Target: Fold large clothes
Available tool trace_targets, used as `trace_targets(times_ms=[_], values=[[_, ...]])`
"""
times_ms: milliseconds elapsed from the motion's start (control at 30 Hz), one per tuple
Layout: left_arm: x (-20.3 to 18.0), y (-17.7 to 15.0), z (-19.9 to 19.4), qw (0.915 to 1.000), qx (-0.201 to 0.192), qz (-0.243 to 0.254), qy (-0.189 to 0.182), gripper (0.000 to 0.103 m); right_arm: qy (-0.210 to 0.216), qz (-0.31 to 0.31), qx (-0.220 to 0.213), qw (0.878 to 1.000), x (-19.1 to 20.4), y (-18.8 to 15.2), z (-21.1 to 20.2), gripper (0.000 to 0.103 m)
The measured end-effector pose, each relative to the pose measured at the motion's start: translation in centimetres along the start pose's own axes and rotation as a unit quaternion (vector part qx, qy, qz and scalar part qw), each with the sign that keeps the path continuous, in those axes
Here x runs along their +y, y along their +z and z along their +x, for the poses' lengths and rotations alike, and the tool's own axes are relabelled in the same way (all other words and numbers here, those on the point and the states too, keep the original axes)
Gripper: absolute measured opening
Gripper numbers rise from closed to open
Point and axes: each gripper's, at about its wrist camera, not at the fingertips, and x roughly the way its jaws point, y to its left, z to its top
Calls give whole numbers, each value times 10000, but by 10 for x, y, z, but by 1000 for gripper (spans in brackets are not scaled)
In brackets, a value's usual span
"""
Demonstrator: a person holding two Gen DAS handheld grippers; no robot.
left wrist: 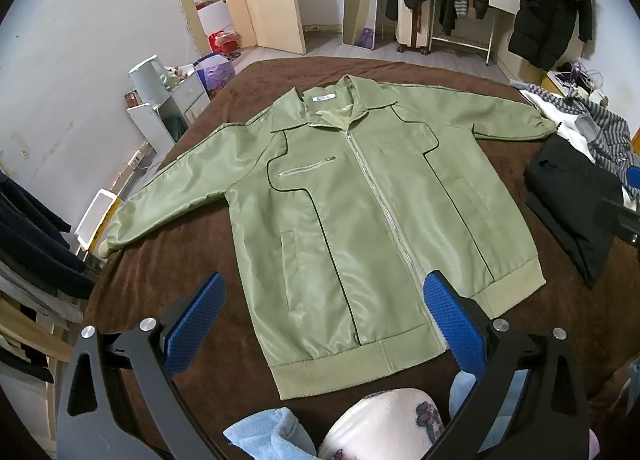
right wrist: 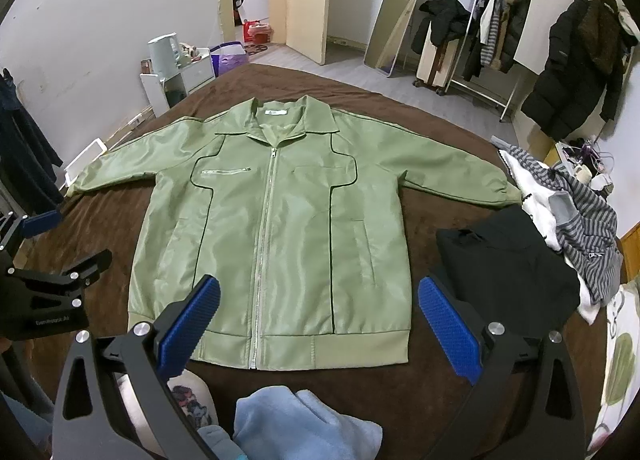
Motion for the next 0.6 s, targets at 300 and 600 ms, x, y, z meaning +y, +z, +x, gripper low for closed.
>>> trace_targets(times_ms=[300,600], values=[[8,13,-6,10000,9,-58,-13,97,31,19,-8,10000,-2,2,1,97],[-2,3,-5,10000,-20,-68,5,97,14,10,-16,10000,0,2,2,97]])
